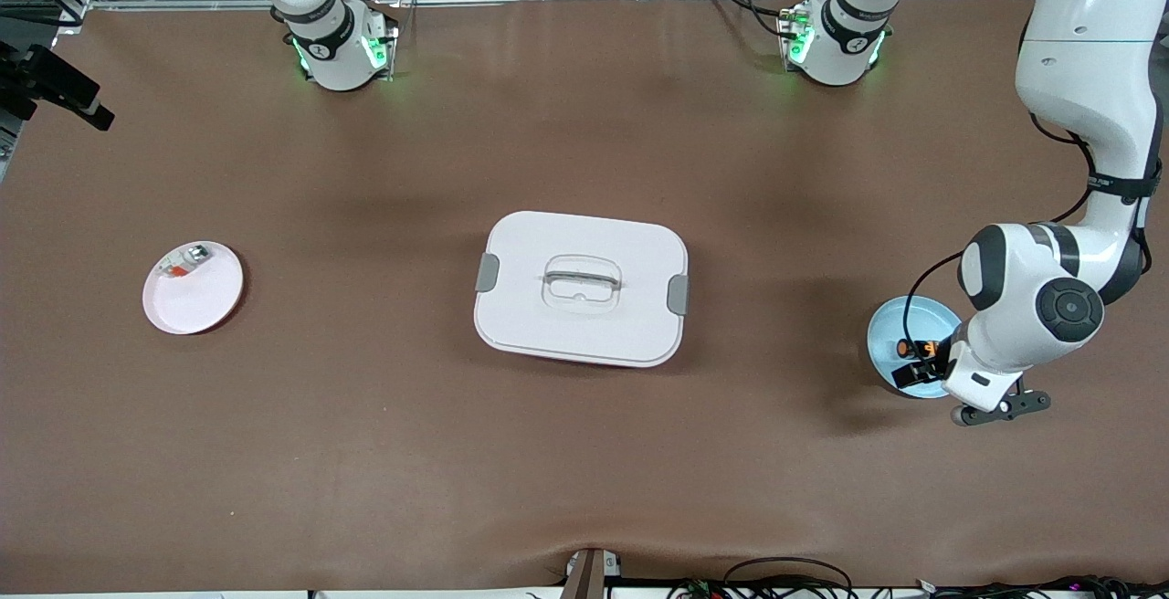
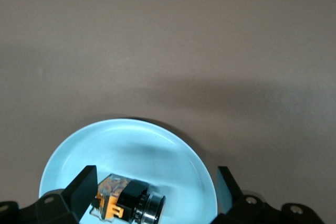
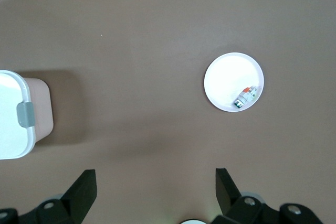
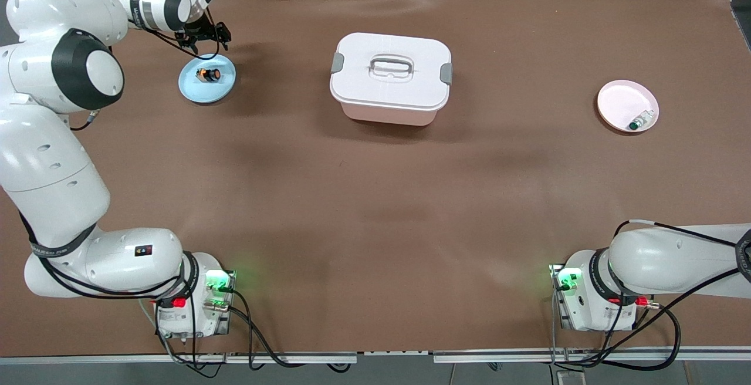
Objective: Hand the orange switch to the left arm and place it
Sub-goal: 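Open the left gripper to release the switch on the plate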
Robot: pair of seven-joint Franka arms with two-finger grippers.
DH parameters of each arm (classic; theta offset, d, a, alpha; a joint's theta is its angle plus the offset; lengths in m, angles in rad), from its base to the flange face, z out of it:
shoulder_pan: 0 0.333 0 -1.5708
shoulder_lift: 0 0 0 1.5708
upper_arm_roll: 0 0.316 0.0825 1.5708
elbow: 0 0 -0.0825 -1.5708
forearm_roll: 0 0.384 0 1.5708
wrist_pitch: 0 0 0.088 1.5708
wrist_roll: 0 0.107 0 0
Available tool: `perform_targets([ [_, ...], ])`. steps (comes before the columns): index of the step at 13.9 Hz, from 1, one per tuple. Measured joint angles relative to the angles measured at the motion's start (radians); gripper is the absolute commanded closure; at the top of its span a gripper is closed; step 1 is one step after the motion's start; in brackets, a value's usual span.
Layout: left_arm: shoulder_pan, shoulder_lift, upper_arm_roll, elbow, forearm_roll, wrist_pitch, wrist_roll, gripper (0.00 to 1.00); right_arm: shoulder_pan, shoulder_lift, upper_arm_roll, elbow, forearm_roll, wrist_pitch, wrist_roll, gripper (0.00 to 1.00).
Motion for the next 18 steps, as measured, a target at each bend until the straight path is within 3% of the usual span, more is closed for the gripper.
perform_targets([
  [7,0.002,-0.012,-0.013,0.008,0.0,0.012,0.097,0.0,0.01,0.0,0.001,0.002,-0.021,0.0,-0.04,0.0],
  [11,0.012,-0.095,-0.013,0.01,0.0,-0.001,0.102,0.0,0.01,0.0,0.001,0.003,-0.028,0.0,-0.049,0.0],
  [18,0.011,-0.27,-0.042,0.007,-0.006,-0.22,0.103,0.0,0.01,0.0,0.001,0.004,-0.03,0.0,-0.049,0.0],
])
